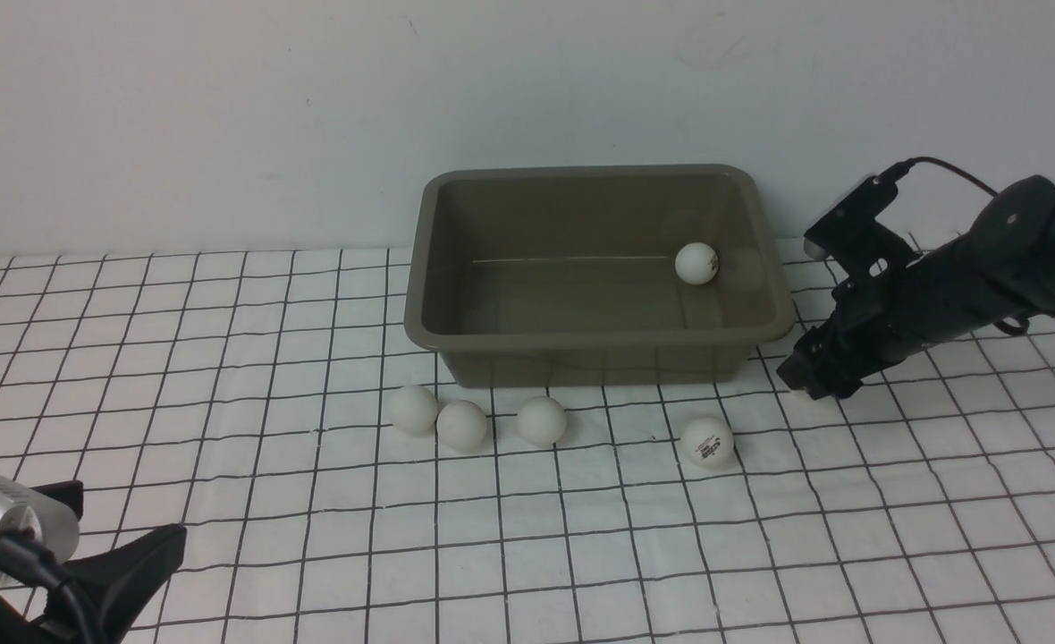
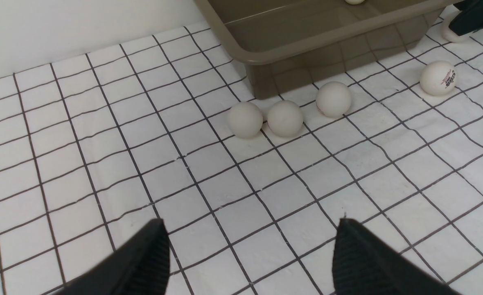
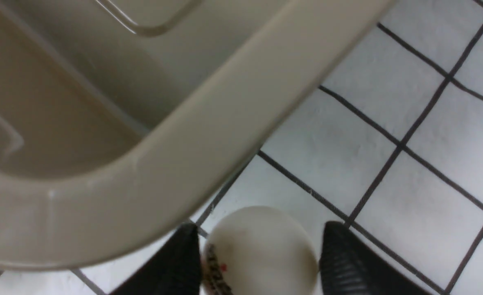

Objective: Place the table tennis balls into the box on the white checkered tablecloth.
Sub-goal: 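Reach for and grasp a ping pong ball on the table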

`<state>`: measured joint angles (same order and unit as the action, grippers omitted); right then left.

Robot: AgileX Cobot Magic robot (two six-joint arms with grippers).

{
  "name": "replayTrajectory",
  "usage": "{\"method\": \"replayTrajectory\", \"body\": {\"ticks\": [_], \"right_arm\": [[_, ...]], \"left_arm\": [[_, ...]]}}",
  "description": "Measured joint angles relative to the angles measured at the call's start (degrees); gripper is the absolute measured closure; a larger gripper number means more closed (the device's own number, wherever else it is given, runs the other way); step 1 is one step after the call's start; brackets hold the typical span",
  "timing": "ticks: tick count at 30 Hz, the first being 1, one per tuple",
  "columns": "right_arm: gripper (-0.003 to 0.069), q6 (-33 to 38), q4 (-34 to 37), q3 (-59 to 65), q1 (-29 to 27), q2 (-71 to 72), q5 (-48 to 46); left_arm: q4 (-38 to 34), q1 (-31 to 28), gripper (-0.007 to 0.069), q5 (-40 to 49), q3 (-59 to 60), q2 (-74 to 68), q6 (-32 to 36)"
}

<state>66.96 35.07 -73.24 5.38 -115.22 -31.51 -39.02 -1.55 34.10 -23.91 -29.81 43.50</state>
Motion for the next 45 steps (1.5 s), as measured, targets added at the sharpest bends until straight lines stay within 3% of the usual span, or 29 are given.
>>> {"method": "replayTrajectory", "body": {"ticks": [38,45], "right_arm": [[0.0337,-1.1,-0.13,0.0,0.0,0.07,0.69],[0.0337,-1.18,-0.13,0.02,0.0,7.73,0.98]], "left_arm": [[0.0,0.0,0.0143,0.11,0.0,0.0,0.05],[0.06,0.0,0.0143,0.11,0.0,0.0,0.2]]}}
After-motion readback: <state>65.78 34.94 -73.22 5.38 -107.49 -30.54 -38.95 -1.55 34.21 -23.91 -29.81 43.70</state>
